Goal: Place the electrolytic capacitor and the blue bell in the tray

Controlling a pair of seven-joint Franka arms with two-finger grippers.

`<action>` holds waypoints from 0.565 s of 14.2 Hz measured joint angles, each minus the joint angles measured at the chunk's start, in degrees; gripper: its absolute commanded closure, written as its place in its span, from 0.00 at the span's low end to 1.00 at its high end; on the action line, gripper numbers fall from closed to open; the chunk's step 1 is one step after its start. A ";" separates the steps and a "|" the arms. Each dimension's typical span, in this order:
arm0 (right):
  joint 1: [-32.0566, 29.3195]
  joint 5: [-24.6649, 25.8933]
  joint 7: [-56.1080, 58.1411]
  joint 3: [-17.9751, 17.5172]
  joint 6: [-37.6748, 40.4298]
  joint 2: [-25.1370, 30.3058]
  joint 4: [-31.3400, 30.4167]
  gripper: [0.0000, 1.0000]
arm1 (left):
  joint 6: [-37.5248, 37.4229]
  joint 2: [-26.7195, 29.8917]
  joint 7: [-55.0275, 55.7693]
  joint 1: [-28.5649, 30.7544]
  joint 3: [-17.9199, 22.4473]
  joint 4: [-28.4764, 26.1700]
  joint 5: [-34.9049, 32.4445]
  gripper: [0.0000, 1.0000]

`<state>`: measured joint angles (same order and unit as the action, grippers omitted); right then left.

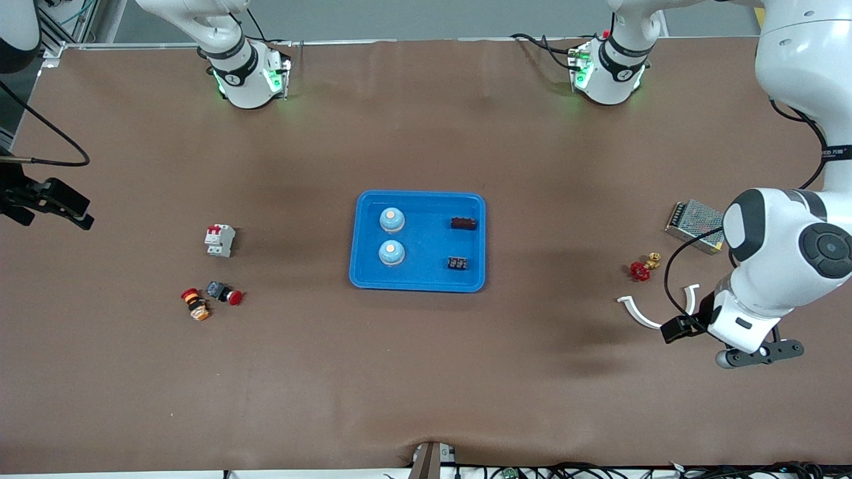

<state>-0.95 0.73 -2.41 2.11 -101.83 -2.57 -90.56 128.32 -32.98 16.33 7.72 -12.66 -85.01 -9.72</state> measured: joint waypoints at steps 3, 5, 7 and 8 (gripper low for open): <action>-1.00 -1.05 -0.07 -0.03 0.00 0.09 0.08 0.00 | -0.18 -0.03 -0.26 -0.16 -0.04 0.00 0.00 0.00; -1.78 -2.20 0.00 -0.03 -0.06 0.47 0.27 0.00 | -0.18 -0.03 -0.26 -0.09 -0.03 0.05 0.00 0.00; -1.84 -2.27 0.05 -0.12 -0.06 1.10 0.38 0.00 | -0.20 -0.04 -0.26 -0.14 -0.05 0.08 0.00 0.00; -1.84 -2.27 0.30 -0.28 -0.06 1.39 0.42 0.00 | -0.25 -0.09 -0.27 -0.14 -0.05 0.08 0.00 0.00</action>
<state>-2.79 -1.54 -2.11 1.83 -101.89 -1.18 -90.14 128.07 -33.07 16.07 7.59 -12.72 -84.93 -9.72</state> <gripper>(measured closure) 0.000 0.000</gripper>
